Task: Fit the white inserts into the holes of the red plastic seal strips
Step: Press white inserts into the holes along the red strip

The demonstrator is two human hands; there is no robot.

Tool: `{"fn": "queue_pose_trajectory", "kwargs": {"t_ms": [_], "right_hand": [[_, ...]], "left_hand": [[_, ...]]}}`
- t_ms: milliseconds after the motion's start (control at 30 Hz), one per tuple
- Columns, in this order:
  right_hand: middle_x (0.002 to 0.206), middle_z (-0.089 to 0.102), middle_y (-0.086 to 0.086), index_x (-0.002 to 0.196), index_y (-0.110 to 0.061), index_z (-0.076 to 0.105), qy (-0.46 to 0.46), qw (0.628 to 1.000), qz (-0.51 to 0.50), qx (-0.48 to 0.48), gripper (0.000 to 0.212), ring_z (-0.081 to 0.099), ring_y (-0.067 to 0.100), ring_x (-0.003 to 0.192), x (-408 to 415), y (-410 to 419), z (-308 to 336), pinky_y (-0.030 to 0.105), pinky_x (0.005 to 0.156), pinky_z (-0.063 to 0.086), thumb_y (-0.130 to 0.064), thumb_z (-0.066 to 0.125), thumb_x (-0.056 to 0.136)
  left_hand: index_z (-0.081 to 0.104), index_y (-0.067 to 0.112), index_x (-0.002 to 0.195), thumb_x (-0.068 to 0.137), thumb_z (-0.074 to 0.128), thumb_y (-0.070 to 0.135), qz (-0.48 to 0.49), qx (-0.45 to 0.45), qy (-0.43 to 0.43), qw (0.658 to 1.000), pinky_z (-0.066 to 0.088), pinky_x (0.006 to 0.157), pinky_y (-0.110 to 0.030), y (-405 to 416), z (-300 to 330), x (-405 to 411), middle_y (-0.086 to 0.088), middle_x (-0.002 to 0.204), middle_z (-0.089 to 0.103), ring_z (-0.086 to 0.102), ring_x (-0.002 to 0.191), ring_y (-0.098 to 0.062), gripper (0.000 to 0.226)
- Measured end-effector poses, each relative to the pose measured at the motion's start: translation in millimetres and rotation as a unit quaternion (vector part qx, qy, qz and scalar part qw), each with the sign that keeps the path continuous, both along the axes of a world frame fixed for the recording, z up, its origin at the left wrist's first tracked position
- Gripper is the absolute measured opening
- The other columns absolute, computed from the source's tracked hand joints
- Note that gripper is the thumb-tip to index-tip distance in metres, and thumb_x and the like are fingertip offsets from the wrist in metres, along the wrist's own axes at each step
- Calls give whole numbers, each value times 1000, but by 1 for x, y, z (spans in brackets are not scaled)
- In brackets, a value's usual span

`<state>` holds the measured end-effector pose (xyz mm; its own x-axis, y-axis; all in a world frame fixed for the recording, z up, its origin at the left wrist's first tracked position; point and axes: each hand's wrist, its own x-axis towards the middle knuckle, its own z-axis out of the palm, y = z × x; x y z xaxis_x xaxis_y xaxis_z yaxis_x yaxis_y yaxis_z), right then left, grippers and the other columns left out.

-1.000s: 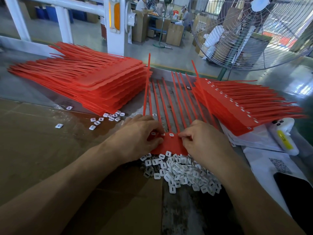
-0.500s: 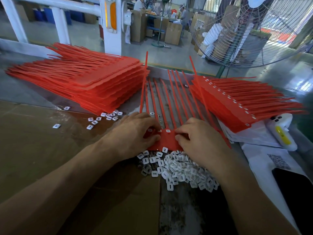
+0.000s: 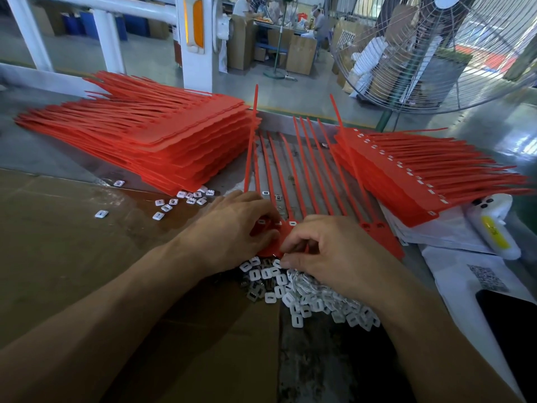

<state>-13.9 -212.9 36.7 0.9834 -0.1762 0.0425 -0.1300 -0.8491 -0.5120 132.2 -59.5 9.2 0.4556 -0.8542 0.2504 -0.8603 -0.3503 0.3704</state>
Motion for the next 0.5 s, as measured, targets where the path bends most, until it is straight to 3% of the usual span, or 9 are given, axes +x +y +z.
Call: {"fn": "queue_pose_trajectory", "kwargs": {"t_ms": [200,367,500], "right_hand": [[84,63,-21,90,-33,75,-15,999,8,-33,4,60,-6,87,1,2,-2,16,70,46,-32,79,89],[86,59,-21,84,-34,68,-8,999,13,-41,12,57,-7,86,2,2,-2,14,67,41,-31,79,89],[83,65,-21,82,-34,65,3,1000,13,7,15,61,-5,72,0,1,-1,13,56,44,-30,76,92]], "left_hand": [[61,37,125,95,56,50,3,-3,-2,1000,39,106,-40,1,-1,-1,16,122,56,47,117,-8,33],[60,37,125,95,55,51,2,0,-1,1000,41,105,-41,1,-1,0,17,120,56,47,116,-8,33],[60,37,124,95,54,51,2,1,-1,1000,42,104,-41,1,-1,0,17,120,55,47,115,-7,33]]}}
